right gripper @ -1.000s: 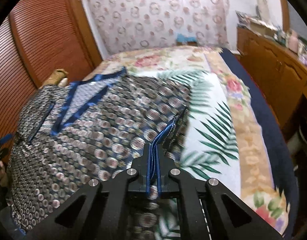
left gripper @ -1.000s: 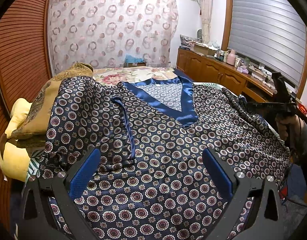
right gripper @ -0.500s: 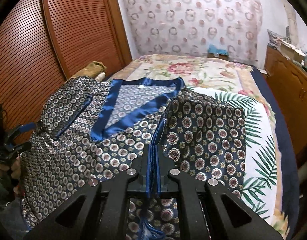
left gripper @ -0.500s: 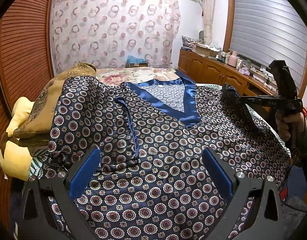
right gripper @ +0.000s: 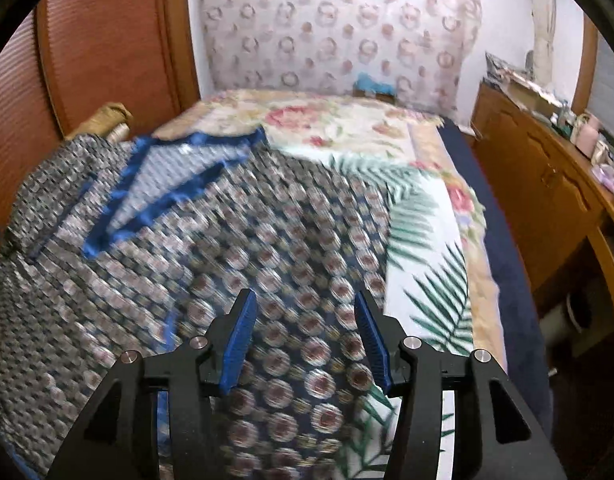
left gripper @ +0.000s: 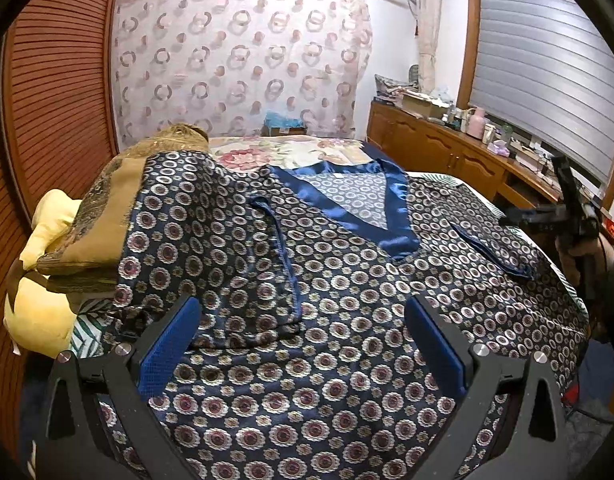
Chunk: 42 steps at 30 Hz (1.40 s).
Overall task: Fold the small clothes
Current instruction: 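Open the right tool and smooth the folded panel flat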
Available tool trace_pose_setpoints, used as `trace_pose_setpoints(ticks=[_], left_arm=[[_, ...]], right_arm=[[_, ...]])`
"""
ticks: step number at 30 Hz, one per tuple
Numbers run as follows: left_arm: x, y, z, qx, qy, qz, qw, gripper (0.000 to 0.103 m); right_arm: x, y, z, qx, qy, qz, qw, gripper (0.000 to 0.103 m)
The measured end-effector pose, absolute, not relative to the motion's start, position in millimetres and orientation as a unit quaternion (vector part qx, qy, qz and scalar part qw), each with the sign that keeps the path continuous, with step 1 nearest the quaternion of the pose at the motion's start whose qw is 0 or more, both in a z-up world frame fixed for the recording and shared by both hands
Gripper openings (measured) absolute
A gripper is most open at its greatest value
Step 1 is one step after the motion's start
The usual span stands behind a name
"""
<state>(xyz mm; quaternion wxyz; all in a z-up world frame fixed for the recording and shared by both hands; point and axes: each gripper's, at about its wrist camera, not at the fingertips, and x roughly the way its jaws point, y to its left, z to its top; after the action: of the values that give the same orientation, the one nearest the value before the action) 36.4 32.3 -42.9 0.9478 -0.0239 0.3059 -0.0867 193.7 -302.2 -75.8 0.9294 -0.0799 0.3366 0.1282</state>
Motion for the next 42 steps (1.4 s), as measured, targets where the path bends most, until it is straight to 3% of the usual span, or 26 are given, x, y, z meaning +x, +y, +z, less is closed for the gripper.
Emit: trace_pose_setpoints(ticks=[5, 11, 15, 26, 42], left_arm=[[39.8, 45.3, -37.6, -0.02, 0.293, -0.076, 0.953, 0.101], [55.7, 68.4, -27.3, -0.015, 0.289, -0.067, 0.955, 0.078], [72.7, 85.0, -22.3, -0.023, 0.295, -0.059, 0.953, 0.065], [130.8, 129.2, -19.3, -0.044, 0.322, -0.025, 0.945, 0.045], [175.9, 135.4, -34.7, -0.053, 0.373, -0.03, 0.926, 0.044]], right_arm=[[203.0, -305.5, -91.3, -0.089, 0.361, 0.126, 0.92, 0.053], [203.9, -314.4, -96.9, -0.089, 0.348, 0.139, 0.923, 0.063], [202.8, -319.4, -100.5, -0.09, 0.354, 0.136, 0.921, 0.08], [209.9, -317.8, -101.3, -0.087, 0.356, 0.138, 0.92, 0.086], [210.1, -318.0, -101.6, -0.088, 0.356, 0.138, 0.92, 0.087]])
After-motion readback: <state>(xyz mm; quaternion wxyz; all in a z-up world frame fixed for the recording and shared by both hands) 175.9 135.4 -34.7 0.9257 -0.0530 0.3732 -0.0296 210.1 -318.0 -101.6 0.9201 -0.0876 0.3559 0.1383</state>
